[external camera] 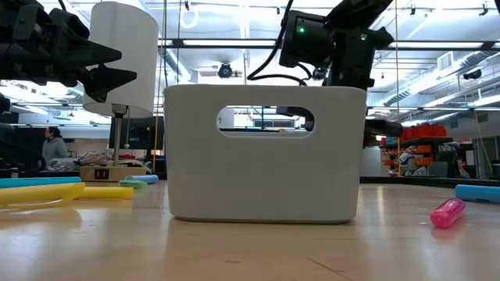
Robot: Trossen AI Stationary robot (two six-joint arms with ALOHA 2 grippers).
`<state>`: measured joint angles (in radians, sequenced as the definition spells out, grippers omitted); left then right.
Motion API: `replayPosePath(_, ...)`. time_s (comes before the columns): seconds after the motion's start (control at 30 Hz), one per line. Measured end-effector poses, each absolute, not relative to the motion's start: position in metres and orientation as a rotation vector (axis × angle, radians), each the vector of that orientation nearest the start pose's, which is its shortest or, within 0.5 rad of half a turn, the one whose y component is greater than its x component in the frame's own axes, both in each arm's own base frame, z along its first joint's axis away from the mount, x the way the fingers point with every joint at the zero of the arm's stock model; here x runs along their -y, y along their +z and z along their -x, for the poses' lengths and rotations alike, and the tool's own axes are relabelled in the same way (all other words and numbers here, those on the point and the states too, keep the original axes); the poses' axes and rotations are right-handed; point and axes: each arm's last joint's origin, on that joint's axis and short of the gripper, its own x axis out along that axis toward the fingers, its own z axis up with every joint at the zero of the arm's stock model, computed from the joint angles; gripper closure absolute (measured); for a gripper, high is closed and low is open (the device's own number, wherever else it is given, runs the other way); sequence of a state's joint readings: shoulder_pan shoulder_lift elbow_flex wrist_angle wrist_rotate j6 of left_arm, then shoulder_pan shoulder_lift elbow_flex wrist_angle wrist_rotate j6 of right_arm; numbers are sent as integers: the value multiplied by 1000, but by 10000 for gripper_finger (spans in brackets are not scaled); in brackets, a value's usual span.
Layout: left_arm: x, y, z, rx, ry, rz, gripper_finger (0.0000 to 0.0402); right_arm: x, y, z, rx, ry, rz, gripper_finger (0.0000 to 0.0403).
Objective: Pick & Place Markers
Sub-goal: Put the large pink pen into the black bin
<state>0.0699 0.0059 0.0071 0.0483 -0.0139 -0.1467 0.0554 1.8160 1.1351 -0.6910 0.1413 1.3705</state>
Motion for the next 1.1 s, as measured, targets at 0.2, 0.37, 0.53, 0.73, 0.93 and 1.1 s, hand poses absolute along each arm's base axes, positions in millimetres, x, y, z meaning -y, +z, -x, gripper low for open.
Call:
replayPosePath(0.2, -7, 170, -97, 55, 80, 145, 113, -20, 154, -331, -1084, -964, -994, 269)
replayPosePath(0.37, -7, 170, -97, 56, 80, 145, 113, -23, 154, -331, -1086, -960, -993, 269)
replayPosePath(0.53, -7, 170, -97, 55, 80, 145, 113, -25, 151, -331, -1093, -959, -988, 269)
replayPosePath(0.73, -7, 170, -97, 55, 80, 145, 113, -27, 146, -332, -1121, -953, -992, 269)
replayPosePath(0.93, -7, 170, -97, 55, 80, 145, 113, -31, 145, -332, -1125, -941, -986, 269)
replayPosePath(1.1, -7, 170, -97, 55, 80, 146, 113, -33, 145, -332, -1122, -941, -984, 269)
